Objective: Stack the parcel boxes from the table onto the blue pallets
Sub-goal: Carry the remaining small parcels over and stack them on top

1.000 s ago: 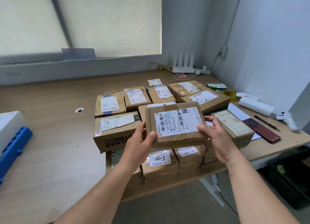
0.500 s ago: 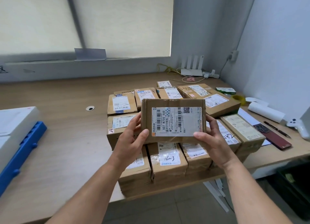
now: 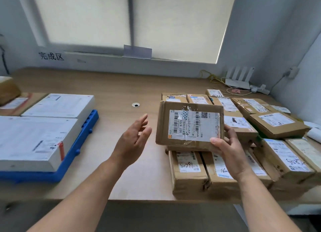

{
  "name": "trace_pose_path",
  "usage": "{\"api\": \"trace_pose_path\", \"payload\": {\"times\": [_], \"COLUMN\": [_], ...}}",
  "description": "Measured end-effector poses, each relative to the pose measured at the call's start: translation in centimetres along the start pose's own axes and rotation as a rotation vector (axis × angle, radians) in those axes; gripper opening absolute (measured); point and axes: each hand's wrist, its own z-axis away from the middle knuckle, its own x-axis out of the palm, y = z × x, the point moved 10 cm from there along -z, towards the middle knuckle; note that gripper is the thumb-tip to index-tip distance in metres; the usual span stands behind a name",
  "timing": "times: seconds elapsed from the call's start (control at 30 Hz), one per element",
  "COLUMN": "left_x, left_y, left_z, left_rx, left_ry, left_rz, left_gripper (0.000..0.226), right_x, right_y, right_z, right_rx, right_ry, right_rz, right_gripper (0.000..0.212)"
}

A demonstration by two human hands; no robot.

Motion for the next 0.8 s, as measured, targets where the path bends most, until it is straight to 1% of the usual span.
{"api": "trace_pose_path", "payload": {"times": [0.13,0.2,0.43,0.5,0.53,0.63,0.67,0.7,0.8], "left_x": [-7.6,-10.9,-20.1,-22.3,-23.3,-26.0,-26.7,-27.5,-29.6], "left_y": [-3.3,-4.8,-10.8,-12.2,-12.7,-14.5,-15.1,-15.6,-16.9], "left_z": [1.2,1.9,3.9,4.7,5.1,6.0,6.3,6.5,6.9], "left_rx": [0.005,0.003,-0.066,-0.084,-0.086,-0.12,-0.133,-0.141,-0.155], "left_ry": [0.154,0.208,0.227,0.246,0.256,0.255,0.25,0.247,0.257], "left_rz": [-0.268,-0.36,-0.554,-0.595,-0.617,-0.686,-0.703,-0.719,-0.752], "left_gripper": [0.06,0.063,0.07,0.068,0.068,0.068,0.068,0.068,0.07], "right_x": [7.2,10.7,21.7,24.5,25.8,29.3,30.4,31.5,34.4], "right_y": [0.1,0.3,1.2,1.6,2.0,3.0,3.3,3.4,3.8], "right_z": [-0.7,-1.0,-1.1,-0.9,-0.8,-0.7,-0.8,-0.9,-1.6], "right_rx": [0.01,0.021,0.038,0.036,0.044,0.074,0.083,0.09,0.097], "right_ry": [-0.054,-0.083,-0.151,-0.173,-0.183,-0.212,-0.224,-0.236,-0.265], "right_rz": [-0.004,-0.002,0.015,0.036,0.04,0.05,0.051,0.049,0.036], "right_gripper": [0.079,0.078,0.088,0.089,0.086,0.063,0.059,0.058,0.068]}}
